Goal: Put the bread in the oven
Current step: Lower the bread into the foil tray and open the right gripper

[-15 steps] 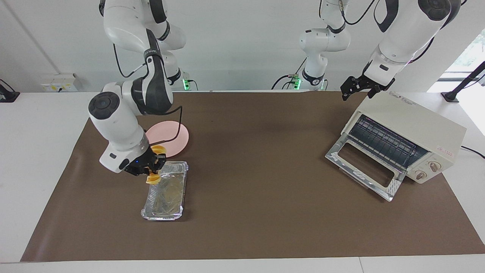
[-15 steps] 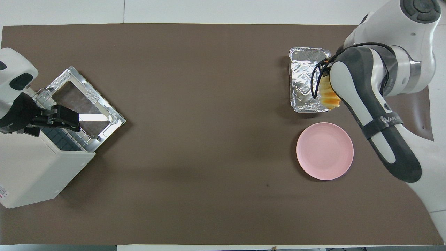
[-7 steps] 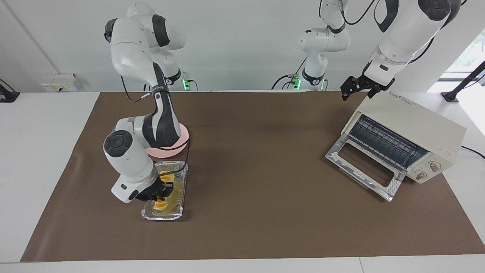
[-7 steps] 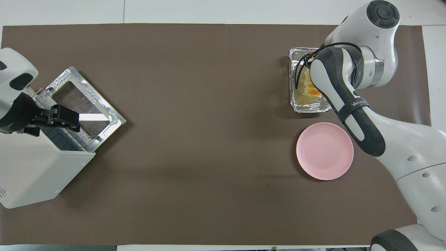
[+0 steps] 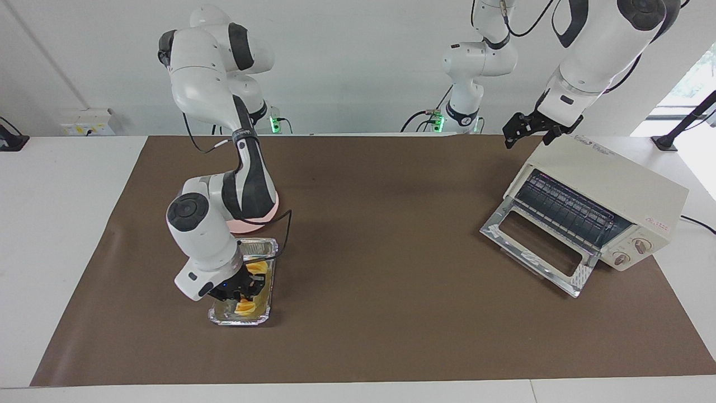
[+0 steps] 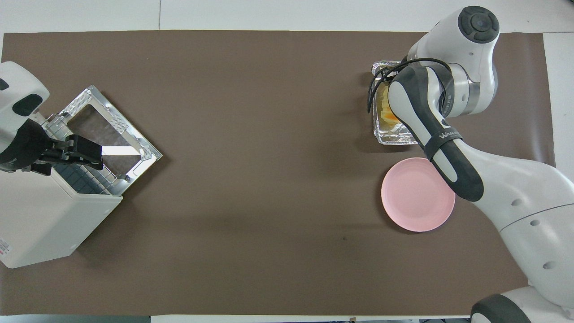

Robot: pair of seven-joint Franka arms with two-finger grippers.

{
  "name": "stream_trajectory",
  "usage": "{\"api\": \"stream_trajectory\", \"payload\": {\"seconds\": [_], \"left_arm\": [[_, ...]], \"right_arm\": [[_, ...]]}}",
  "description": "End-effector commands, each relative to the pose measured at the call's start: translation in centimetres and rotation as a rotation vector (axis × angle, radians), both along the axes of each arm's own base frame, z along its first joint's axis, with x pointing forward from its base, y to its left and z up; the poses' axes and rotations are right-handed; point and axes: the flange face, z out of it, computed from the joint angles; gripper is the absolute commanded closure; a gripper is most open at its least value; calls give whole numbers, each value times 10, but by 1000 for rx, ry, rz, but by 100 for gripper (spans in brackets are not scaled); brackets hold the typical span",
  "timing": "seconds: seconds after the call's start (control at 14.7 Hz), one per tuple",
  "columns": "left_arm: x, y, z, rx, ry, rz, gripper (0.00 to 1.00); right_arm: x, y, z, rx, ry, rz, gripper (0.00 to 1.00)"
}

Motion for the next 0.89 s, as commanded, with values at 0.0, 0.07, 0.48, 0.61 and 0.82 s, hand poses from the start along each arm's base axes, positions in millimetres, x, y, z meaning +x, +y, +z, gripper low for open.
{"api": "stream_trajectory", "payload": {"seconds": [0.0, 0.07, 0.48, 0.61, 0.82], "left_arm": [[-6, 2, 4, 16, 1, -2, 0], [-6, 2, 4, 16, 1, -2, 0], [-6, 2, 4, 17, 1, 0, 0], [-6, 2, 4, 16, 1, -2, 0], [-6, 2, 4, 16, 1, -2, 0]], "right_arm": [[-1, -9, -1, 7, 3, -26, 0], [-2, -10, 2, 7, 8, -25, 0], [-2, -54, 14, -8, 30, 28, 0], [-1, -71, 15, -9, 19, 56, 0], [-5, -69, 0, -12, 23, 76, 4]]}}
